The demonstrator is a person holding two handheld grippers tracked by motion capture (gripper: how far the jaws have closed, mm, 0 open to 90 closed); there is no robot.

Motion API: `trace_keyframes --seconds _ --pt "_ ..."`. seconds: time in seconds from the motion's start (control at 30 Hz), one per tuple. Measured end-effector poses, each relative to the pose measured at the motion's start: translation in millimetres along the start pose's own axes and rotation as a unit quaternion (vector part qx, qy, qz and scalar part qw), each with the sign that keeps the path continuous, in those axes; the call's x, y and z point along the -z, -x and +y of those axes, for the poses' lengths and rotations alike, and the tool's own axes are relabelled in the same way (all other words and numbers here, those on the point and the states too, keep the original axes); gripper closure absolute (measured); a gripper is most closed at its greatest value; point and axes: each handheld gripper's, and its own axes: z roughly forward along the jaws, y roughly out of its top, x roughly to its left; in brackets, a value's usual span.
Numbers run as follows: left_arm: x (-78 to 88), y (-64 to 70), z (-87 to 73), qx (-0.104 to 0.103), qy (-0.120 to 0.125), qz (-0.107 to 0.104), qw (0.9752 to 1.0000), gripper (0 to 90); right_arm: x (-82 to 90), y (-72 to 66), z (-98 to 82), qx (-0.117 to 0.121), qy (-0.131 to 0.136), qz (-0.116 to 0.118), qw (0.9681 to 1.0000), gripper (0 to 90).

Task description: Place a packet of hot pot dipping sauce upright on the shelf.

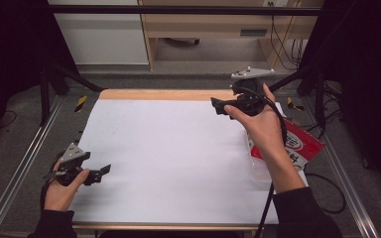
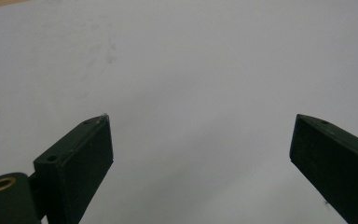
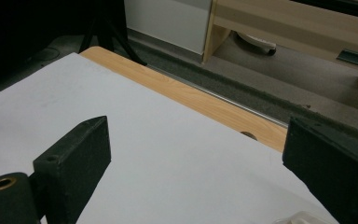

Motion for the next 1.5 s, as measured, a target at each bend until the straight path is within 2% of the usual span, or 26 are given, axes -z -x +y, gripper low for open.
trace_keyframes --seconds 0.33,0.87,1.27,1.37,1.5 --pt "0.3 -0.4 -0.1 0.002 0.001 0.000 1.0000 5.7 -17.1 -11.8 -4.8 -0.016 0.011 0.004 0.9998 7.5" --pt "-0.1 -0.5 -0.3 0.004 0.001 0.001 1.0000 4.9 -43.7 -22.0 -21.2 -0.030 0.006 0.009 0.9995 5.8" --pt "0.1 -1.5 -0.5 0.005 0.001 0.001 1.0000 4.8 -55.1 -25.7 -33.5 -0.035 0.004 -0.006 0.9994 5.9" --pt "-0.1 -1.5 -0.7 0.006 0.001 0.001 1.0000 4.8 -57.2 -28.7 -35.9 -0.031 -0.009 -0.018 0.9993 6.3" --pt "-0.1 -1.6 -0.7 0.007 0.001 0.001 1.0000 4.8 -59.1 -30.7 -40.6 -0.034 -0.003 -0.021 0.9992 6.9"
